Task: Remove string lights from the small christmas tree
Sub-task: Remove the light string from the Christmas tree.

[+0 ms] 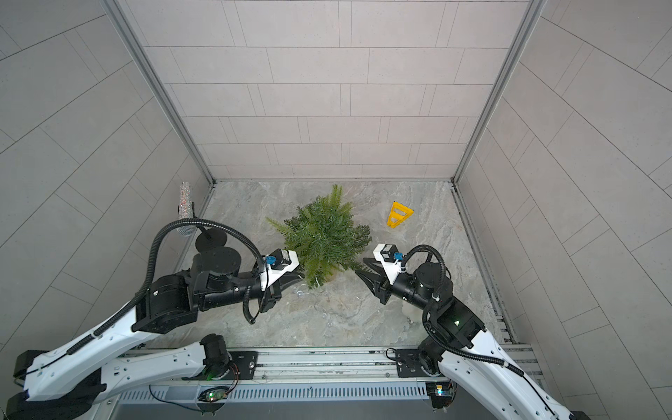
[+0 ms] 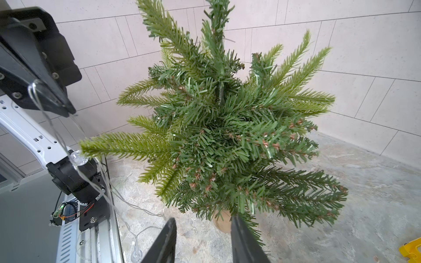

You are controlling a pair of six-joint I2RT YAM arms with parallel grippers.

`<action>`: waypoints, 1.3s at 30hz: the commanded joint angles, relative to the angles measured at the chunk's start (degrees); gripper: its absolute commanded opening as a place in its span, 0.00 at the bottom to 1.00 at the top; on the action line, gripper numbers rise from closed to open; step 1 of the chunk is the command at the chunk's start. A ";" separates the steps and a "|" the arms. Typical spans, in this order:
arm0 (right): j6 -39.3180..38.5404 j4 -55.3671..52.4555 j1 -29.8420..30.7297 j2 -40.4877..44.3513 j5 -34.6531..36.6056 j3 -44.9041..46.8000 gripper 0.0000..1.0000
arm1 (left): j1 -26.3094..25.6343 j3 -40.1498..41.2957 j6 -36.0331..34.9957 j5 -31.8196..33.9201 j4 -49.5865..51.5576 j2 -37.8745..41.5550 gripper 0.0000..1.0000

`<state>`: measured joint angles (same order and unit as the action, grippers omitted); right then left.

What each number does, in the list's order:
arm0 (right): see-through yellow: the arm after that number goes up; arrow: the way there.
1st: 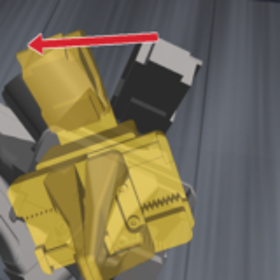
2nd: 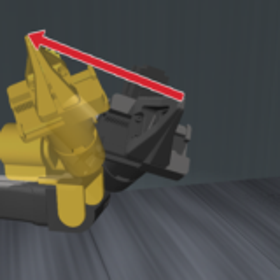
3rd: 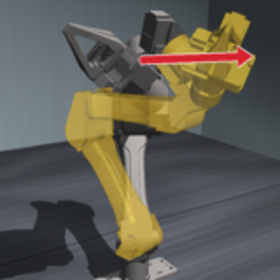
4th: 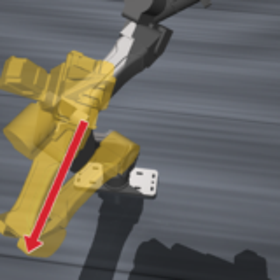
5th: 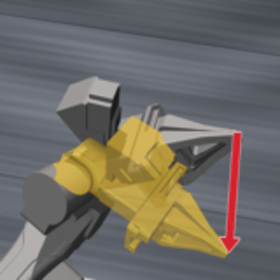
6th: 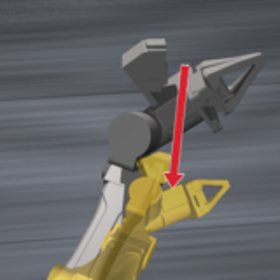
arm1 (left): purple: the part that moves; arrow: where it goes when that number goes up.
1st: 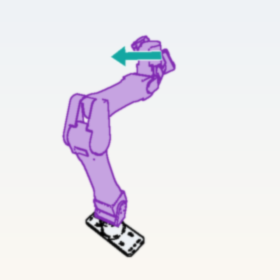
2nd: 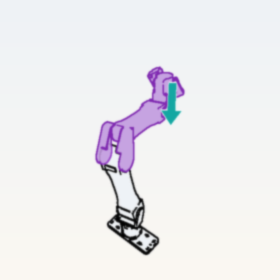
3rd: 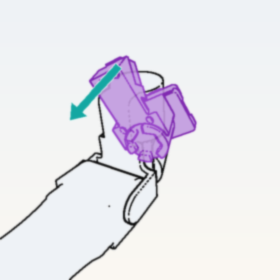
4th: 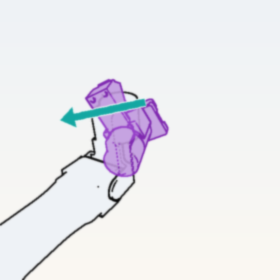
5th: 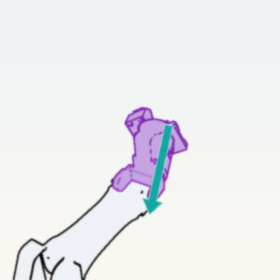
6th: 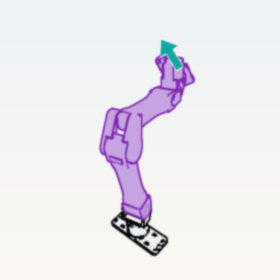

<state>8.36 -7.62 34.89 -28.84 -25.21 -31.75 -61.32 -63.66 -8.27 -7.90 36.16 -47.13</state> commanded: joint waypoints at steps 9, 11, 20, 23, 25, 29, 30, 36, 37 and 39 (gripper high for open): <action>1.85 3.73 0.39 -0.81 -5.20 1.51 0.43 | -0.29 -6.46 -1.18 -0.25 2.82 3.21 0.00; 2.31 4.19 0.44 -0.38 -5.10 2.08 0.43 | -0.29 -6.94 -1.22 -0.57 2.78 3.01 0.00; 1.44 4.74 0.44 -0.01 -4.49 2.03 0.43 | -0.29 -9.48 -4.19 13.61 3.39 5.97 0.00; 1.65 5.57 0.44 -0.64 -4.13 2.05 0.42 | -0.29 -11.10 -6.09 18.74 3.24 6.14 0.00; 1.27 5.59 0.44 -0.71 -3.46 1.83 0.42 | -0.29 -12.00 -7.72 22.34 3.86 5.88 0.00; 0.45 5.42 0.44 -0.67 -2.74 1.19 0.41 | -0.29 -14.22 -9.84 26.38 5.19 5.80 0.00; 0.32 5.40 0.44 -0.74 -2.74 1.03 0.41 | -0.29 -14.87 -10.32 27.27 5.61 5.90 0.00; 0.56 5.94 0.45 -1.24 -4.37 1.19 0.39 | -0.29 -17.85 -11.49 29.09 7.10 6.35 0.00; 1.25 6.45 0.44 -1.29 -4.90 1.34 0.39 | -0.29 -18.07 -11.50 29.33 7.17 6.33 0.00; 3.59 8.37 0.44 -1.39 -6.15 2.32 0.38 | -0.30 -18.25 -11.74 29.78 7.65 6.14 0.00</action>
<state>9.65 -2.98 35.00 -30.37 -29.23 -29.87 -61.32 -80.71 -18.76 19.73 42.87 -41.15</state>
